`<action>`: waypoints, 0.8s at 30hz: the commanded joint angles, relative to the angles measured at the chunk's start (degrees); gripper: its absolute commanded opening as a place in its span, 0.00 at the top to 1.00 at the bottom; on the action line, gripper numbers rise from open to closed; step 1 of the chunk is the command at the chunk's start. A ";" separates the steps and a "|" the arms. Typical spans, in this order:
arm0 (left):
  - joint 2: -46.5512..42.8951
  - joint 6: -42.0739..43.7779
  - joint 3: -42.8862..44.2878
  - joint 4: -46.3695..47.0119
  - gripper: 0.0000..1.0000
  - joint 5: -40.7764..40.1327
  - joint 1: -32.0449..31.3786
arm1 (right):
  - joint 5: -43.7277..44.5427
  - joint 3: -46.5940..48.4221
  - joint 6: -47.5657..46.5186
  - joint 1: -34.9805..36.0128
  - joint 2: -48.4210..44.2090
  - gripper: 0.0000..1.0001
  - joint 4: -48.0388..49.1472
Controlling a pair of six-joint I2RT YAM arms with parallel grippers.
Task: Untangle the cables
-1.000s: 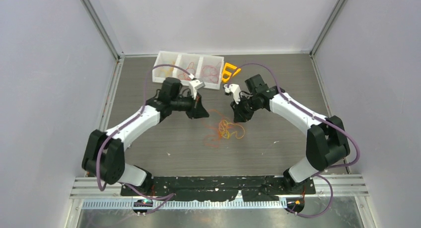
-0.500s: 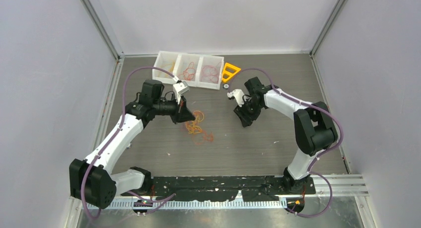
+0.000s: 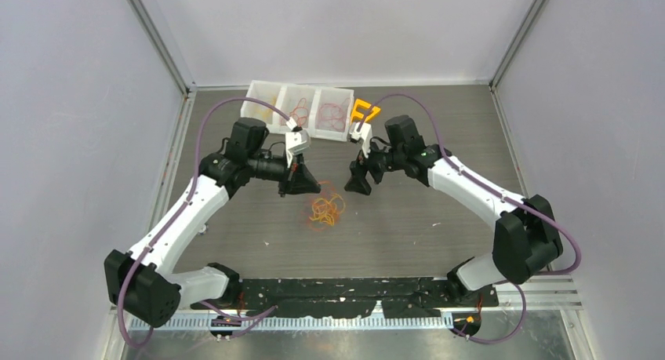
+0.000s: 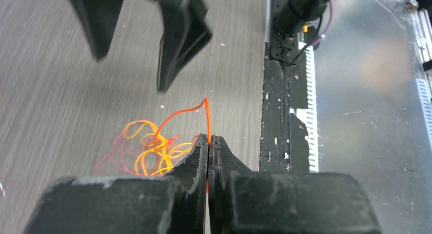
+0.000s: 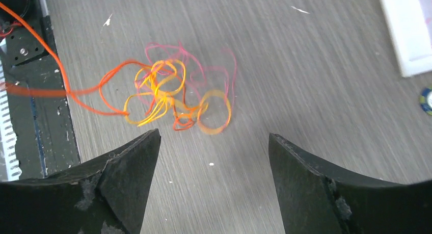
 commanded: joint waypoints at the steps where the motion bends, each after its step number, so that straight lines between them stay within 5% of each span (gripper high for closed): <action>1: 1.10 1.64 4.89 1.40 1.00 3.09 -3.41 | -2.57 -1.61 -1.40 2.66 1.06 0.16 8.87; 9: 3.07 -5.94 8.60 9.16 1.00 3.51 -4.42 | -3.65 -2.25 1.30 7.76 7.08 0.19 14.75; 15: -0.92 -5.76 9.02 8.06 1.00 1.93 -4.33 | -1.77 -4.83 -4.70 8.50 11.81 0.26 4.40; 19: -2.65 -0.06 7.38 2.94 1.00 -1.19 -4.22 | -9.35 -8.07 -4.83 8.79 7.70 0.23 0.44; 24: -5.21 2.08 3.59 2.98 1.00 -5.14 -2.31 | -5.08 -5.27 -12.04 10.01 8.15 0.41 -12.65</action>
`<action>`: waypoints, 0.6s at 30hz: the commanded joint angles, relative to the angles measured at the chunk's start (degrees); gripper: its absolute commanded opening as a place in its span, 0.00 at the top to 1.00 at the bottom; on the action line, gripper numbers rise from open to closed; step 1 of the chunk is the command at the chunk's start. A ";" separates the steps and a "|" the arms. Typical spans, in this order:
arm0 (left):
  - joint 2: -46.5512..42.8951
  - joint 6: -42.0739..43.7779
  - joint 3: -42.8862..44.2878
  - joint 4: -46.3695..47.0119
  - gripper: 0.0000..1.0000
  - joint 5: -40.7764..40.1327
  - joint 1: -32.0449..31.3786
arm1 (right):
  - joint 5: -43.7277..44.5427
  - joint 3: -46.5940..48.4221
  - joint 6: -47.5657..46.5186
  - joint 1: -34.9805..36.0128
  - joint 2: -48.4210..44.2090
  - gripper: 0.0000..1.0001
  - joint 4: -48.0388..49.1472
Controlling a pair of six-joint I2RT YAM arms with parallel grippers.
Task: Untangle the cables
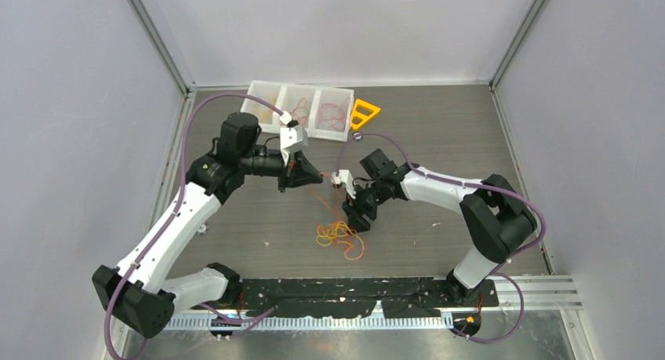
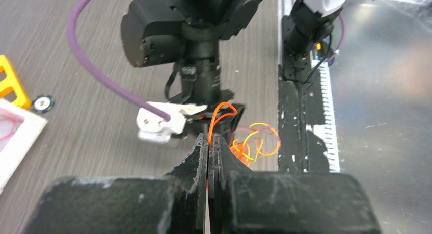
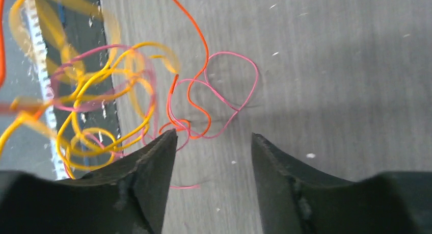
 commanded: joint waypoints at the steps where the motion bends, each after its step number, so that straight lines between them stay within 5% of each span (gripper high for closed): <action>1: -2.55 2.81 -2.94 -0.33 1.00 -3.47 2.80 | 2.12 4.73 -8.66 0.86 -1.44 0.43 -13.99; 5: -2.79 0.52 -3.78 0.93 1.00 -3.99 8.47 | 7.58 7.28 -15.42 -0.30 0.58 0.49 -22.32; 10: -0.47 -0.03 -5.30 -0.91 1.00 -4.56 9.12 | 9.42 8.66 -14.11 -7.11 -3.14 0.27 -19.23; 18: 4.20 -10.31 -9.65 6.65 1.00 -5.02 13.47 | 11.04 7.76 11.01 -3.71 -10.82 0.18 -1.42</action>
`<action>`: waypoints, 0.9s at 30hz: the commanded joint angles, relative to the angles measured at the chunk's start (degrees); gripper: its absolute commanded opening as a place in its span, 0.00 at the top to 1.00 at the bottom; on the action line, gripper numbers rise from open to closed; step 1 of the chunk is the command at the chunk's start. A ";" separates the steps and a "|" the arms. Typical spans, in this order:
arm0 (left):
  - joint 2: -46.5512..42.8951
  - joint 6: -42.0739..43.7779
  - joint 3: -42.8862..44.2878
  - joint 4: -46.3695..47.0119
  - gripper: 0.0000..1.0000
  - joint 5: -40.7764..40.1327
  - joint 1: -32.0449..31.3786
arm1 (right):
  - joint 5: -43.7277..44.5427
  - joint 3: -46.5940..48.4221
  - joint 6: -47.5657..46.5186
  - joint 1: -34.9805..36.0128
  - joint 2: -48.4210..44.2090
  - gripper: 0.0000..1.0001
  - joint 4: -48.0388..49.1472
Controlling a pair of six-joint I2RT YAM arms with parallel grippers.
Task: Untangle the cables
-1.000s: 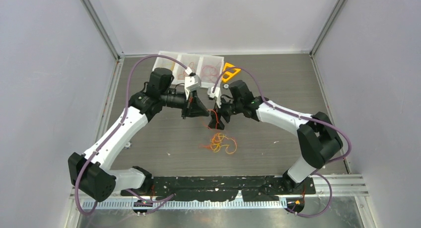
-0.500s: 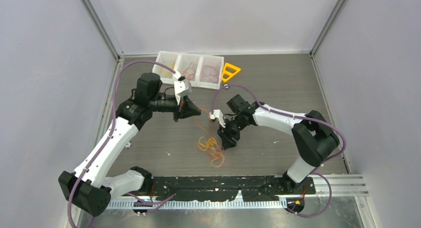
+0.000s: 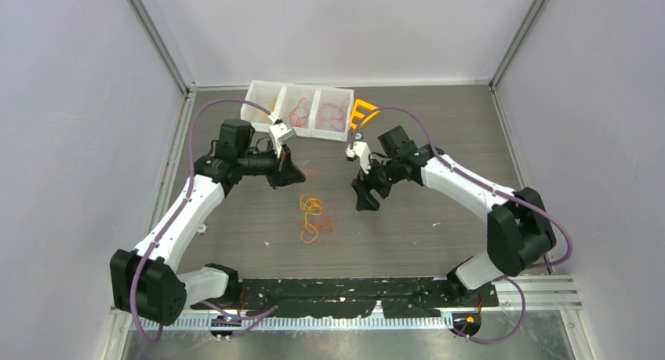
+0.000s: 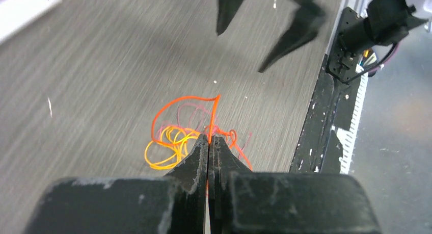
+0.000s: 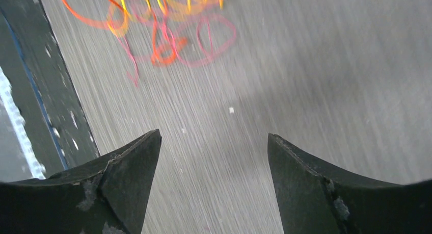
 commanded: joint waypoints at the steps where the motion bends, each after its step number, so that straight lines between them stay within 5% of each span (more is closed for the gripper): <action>1: 1.95 -8.57 -1.05 7.23 1.00 0.72 4.07 | 2.73 -0.89 16.16 5.05 -5.03 0.18 16.06; 7: 5.57 -17.67 -1.49 12.62 1.00 5.97 9.66 | 7.10 0.45 25.55 9.86 1.96 0.17 24.62; 21: 6.57 -21.19 -2.00 16.36 1.00 7.39 13.03 | 10.10 6.49 35.05 16.06 18.96 0.19 37.04; 24: 6.53 -22.45 -2.40 17.28 1.00 7.42 13.34 | 13.58 6.81 35.11 16.72 20.97 0.23 38.20; 27: 6.01 -22.54 -2.66 17.24 1.00 7.40 13.63 | 18.34 7.52 34.92 16.92 22.51 0.39 37.39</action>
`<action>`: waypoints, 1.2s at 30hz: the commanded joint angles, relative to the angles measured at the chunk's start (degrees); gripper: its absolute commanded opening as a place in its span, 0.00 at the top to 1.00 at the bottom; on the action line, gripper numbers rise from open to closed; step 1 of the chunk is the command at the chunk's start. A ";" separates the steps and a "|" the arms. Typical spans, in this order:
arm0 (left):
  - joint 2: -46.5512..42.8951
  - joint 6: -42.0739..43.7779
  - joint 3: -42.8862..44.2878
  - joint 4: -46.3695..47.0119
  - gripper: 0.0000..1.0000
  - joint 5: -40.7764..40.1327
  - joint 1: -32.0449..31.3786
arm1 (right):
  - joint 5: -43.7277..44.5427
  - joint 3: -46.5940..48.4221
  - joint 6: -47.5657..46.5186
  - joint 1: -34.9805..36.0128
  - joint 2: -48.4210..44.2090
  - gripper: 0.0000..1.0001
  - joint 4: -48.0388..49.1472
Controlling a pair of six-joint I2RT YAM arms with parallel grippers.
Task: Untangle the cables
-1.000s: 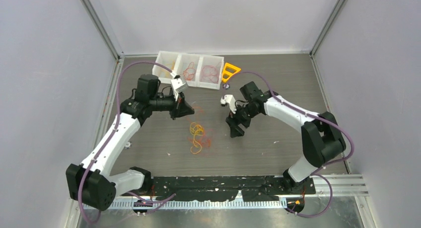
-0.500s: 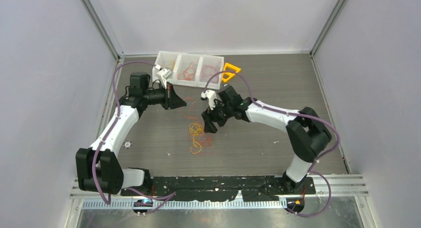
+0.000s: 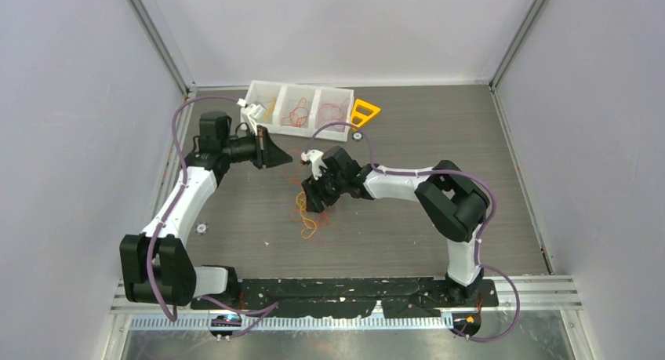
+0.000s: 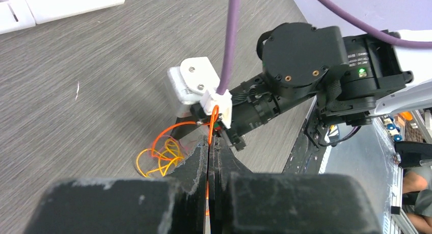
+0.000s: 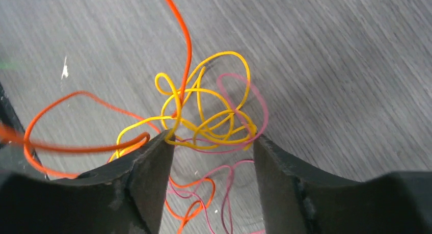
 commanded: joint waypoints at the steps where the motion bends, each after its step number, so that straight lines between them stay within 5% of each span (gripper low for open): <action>1: -0.55 -1.45 -0.50 3.05 1.00 1.49 0.83 | 9.04 3.01 -0.15 0.64 2.17 0.45 2.72; 2: -0.78 -1.56 -0.42 2.73 1.00 1.55 1.27 | 10.50 4.24 -1.10 0.97 2.46 0.59 -1.05; 6: -1.10 0.27 1.65 -1.02 1.00 2.38 4.95 | 16.69 4.96 -6.96 -0.31 0.45 0.91 -10.72; 8: -1.07 3.69 4.22 -4.91 1.00 1.42 8.50 | 16.02 3.50 -8.79 -2.80 -3.40 0.94 -14.92; 15: 3.10 12.54 13.20 -13.85 1.00 -3.95 19.47 | 11.26 -3.18 -16.59 -14.91 -14.78 0.95 -26.28; 23: 3.56 19.12 14.90 -16.90 1.00 -6.86 19.86 | -2.36 -6.53 -20.14 -25.24 -21.58 0.95 -28.10; 29: 2.03 19.99 12.10 -16.61 1.00 -6.72 18.85 | -23.58 -6.19 -19.57 -26.90 -28.99 0.95 -26.94; 36: -1.01 14.46 14.12 -9.67 1.00 -8.40 13.65 | -16.19 -3.94 -22.55 -26.91 -27.10 0.95 -29.53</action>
